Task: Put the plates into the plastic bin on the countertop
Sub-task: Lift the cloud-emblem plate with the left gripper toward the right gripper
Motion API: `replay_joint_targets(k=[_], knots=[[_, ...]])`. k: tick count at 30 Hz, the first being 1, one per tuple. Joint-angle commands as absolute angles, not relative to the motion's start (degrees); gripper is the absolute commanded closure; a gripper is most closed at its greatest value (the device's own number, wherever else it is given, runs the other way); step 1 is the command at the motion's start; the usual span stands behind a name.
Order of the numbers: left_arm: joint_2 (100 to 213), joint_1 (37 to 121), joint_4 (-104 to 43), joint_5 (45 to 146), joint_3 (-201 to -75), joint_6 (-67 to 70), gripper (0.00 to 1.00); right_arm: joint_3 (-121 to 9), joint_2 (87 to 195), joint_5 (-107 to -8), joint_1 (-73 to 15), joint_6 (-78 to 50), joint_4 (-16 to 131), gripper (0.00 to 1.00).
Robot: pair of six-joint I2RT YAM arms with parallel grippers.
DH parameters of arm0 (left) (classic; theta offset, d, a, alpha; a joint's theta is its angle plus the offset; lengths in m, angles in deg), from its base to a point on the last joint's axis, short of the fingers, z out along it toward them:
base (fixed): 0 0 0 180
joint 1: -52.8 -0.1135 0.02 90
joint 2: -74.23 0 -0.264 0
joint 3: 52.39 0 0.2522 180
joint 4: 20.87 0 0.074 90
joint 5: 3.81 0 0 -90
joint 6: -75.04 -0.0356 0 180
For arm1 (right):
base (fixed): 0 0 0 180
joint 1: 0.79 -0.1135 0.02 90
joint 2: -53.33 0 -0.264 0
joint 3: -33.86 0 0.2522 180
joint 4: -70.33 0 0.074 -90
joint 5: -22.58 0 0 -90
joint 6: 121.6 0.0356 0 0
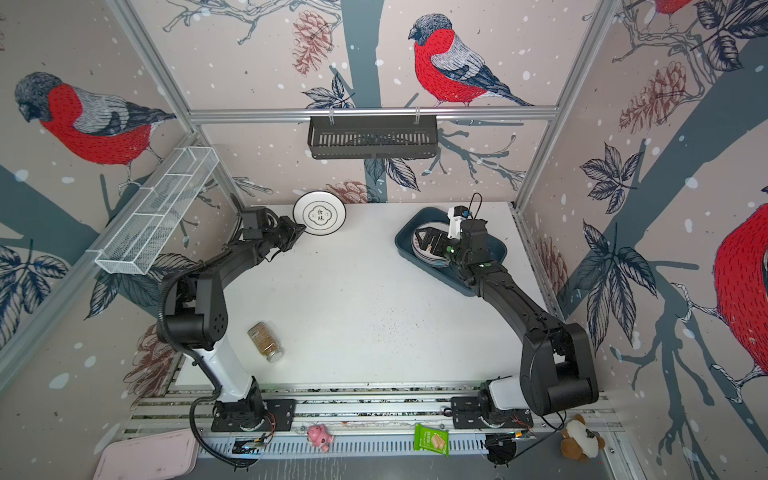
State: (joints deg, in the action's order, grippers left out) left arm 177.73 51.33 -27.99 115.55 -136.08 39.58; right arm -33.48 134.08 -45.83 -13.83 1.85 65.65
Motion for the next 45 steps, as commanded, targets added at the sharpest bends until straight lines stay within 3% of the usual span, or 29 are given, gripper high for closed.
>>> replay_joint_targets(k=[1,14,25,45], knots=[[175.92,51.27,-29.69,118.18,-135.51,34.76,0.98,-34.46,134.79,-45.27,-13.81,2.85,65.68,0.01],[168.19,51.64,-29.44,125.01,-130.79,33.45,0.97,-36.06,135.81,-45.84,-14.48,5.72,65.15,0.01],[169.44,52.22,-28.68,128.12,-131.23,34.09,0.97,-39.51,140.18,-40.55,-15.34,5.69,63.73,0.01],[171.48,61.34,-32.50,133.79,-136.54,29.34,0.97,-43.42,144.22,-39.40,-18.41,4.45,60.96,0.06]])
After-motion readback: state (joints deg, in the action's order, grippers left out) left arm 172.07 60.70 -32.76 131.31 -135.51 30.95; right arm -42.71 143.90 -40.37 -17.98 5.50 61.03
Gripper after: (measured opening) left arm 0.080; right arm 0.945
